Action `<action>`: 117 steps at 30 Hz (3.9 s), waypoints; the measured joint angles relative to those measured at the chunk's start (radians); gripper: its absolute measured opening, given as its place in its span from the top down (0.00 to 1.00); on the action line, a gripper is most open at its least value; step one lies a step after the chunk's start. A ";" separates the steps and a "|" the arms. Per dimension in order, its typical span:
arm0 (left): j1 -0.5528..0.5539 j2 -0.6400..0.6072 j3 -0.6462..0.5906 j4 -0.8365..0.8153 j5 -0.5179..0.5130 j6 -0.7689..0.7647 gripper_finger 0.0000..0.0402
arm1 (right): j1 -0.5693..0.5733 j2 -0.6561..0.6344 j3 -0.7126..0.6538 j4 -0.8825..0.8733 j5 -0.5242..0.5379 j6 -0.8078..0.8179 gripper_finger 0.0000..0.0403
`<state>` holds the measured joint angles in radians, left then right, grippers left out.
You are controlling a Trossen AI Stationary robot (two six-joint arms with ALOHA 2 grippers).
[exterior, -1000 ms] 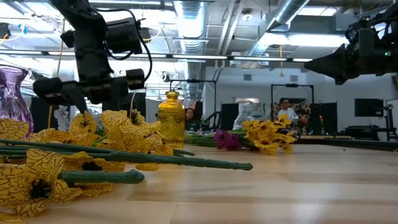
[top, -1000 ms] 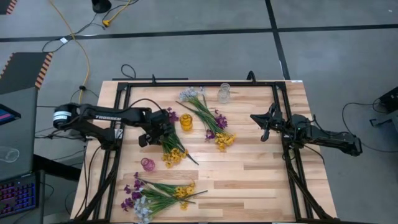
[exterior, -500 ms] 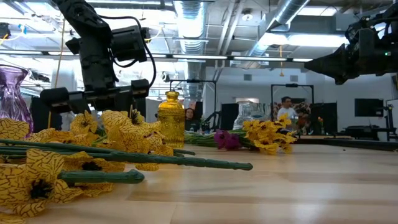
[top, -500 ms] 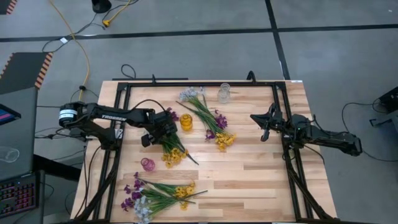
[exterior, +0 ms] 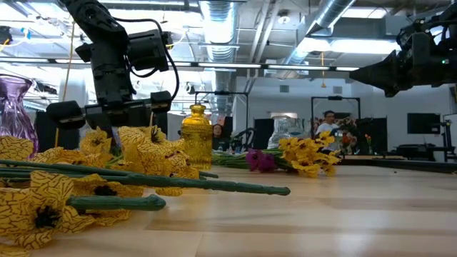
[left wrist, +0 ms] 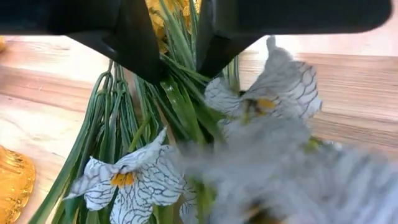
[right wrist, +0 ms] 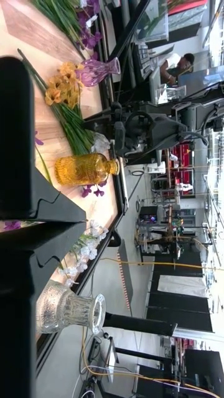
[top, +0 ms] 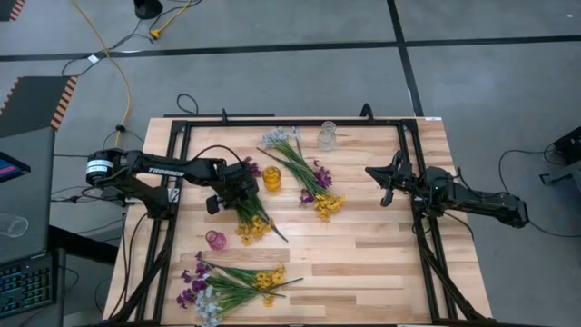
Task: Sort flowers into vase by color
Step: Put the middle white flowers into the transparent vase
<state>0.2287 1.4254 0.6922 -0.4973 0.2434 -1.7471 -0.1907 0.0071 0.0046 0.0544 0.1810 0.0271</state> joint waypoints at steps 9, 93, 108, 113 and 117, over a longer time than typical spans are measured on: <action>0.000 -0.001 0.000 0.000 0.013 0.037 0.95 | 0.000 0.000 0.000 0.000 0.000 0.000 0.91; 0.010 -0.064 -0.009 -0.064 -0.118 0.142 0.85 | 0.000 0.000 0.000 -0.002 -0.001 0.000 0.91; 0.010 -0.087 -0.009 -0.064 -0.146 0.158 1.00 | 0.000 0.000 0.000 -0.002 -0.001 0.000 0.91; 0.010 -0.156 -0.009 -0.065 -0.170 0.157 1.00 | 0.000 0.000 0.000 -0.002 0.000 0.000 0.91; 0.010 -0.224 -0.009 -0.071 -0.200 0.156 1.00 | 0.000 0.000 0.000 -0.002 -0.001 0.000 0.91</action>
<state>0.2382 1.2010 0.6830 -0.5683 0.0432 -1.5913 -0.1907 0.0072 0.0046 0.0528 0.1805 0.0272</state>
